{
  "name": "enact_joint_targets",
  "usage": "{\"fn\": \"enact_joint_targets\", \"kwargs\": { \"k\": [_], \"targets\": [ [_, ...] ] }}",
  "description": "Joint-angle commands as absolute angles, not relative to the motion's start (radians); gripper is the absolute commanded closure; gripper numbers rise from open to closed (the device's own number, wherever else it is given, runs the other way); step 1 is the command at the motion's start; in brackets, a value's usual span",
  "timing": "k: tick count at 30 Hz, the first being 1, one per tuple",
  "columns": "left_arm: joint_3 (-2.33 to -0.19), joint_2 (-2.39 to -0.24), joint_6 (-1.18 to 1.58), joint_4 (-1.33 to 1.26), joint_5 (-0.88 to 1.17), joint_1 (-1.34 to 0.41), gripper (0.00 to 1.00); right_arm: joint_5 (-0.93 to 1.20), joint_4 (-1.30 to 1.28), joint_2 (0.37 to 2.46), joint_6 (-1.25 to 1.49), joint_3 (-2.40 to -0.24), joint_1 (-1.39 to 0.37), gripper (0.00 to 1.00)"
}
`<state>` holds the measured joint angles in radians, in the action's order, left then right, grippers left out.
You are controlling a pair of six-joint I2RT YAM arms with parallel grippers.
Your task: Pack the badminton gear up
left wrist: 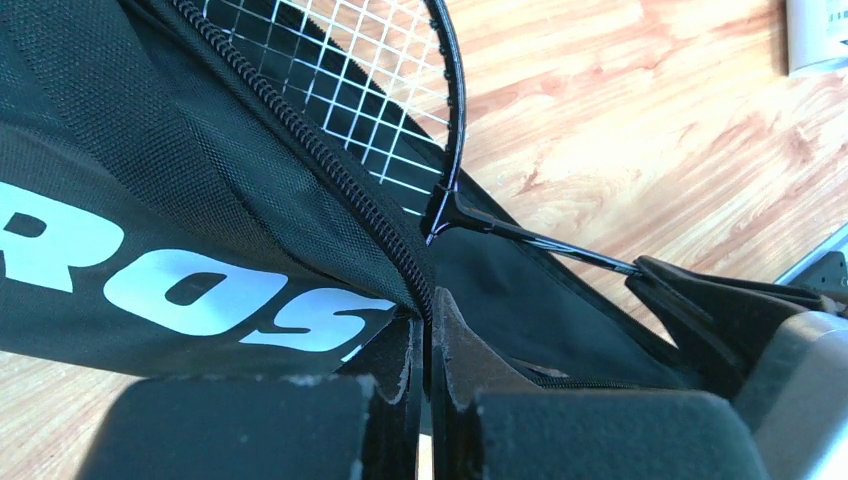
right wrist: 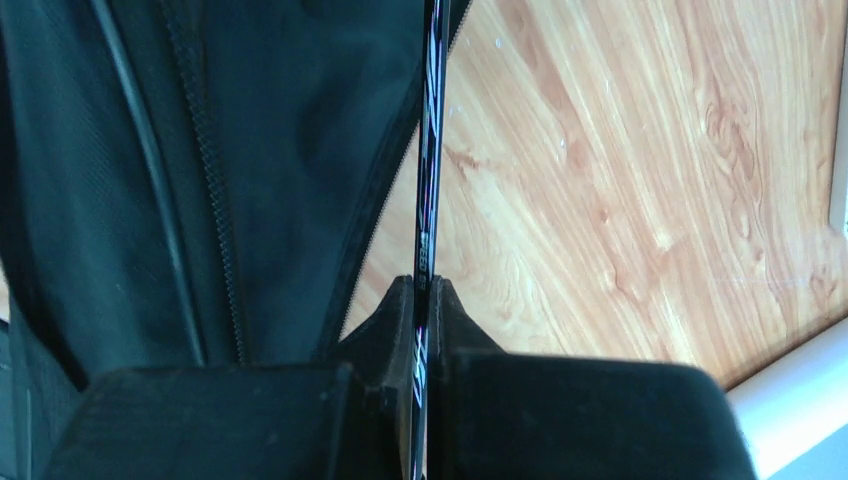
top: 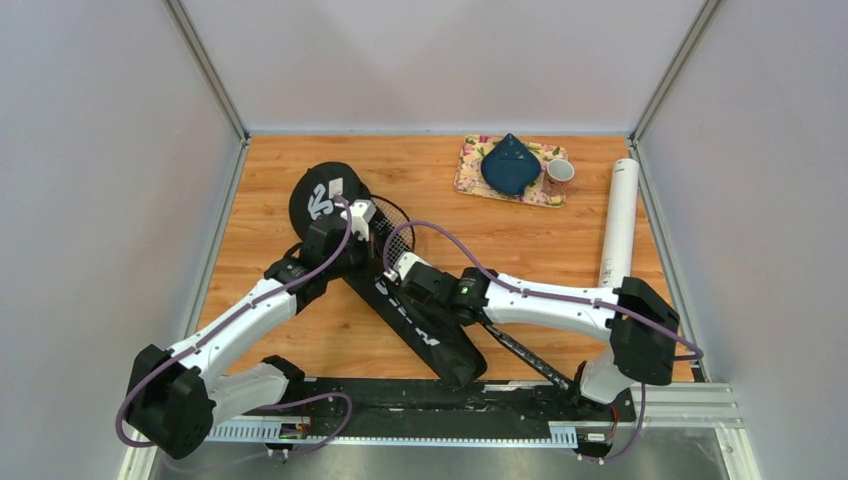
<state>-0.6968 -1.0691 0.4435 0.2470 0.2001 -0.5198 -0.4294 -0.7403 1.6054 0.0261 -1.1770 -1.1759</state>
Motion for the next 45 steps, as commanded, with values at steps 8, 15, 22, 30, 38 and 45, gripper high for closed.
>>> {"fn": "enact_joint_targets", "kwargs": {
  "k": [8, 15, 22, 30, 38, 45],
  "targets": [
    [-0.75, -1.091, 0.407, 0.152, 0.325, -0.548, 1.0, -0.339, -0.588, 1.63, -0.061, -1.276, -1.181, 1.0],
    [-0.718, -1.094, 0.417, 0.112, 0.434, -0.558, 1.0, -0.346, -0.443, 1.64, 0.023, -1.279, -1.121, 1.0],
    [-0.672, -1.104, 0.479, -0.021, 0.521, -0.589, 1.0, -0.29, -0.223, 1.759, 0.101, -1.328, -1.094, 1.0],
    [-0.689, -1.14, 0.545, -0.054, 0.532, -0.614, 1.0, -0.287, -0.105, 1.855, 0.245, -1.364, -1.054, 1.0],
    [-0.715, -1.091, 0.453, 0.058, 0.428, -0.618, 1.0, -0.186, -0.016, 1.844, 0.284, -1.258, -1.006, 1.0],
    [-0.727, -1.149, 0.489, 0.069, 0.329, -0.617, 1.0, 0.236, -0.022, 1.878, 0.38, -1.221, -0.899, 0.74]
  ]
}}
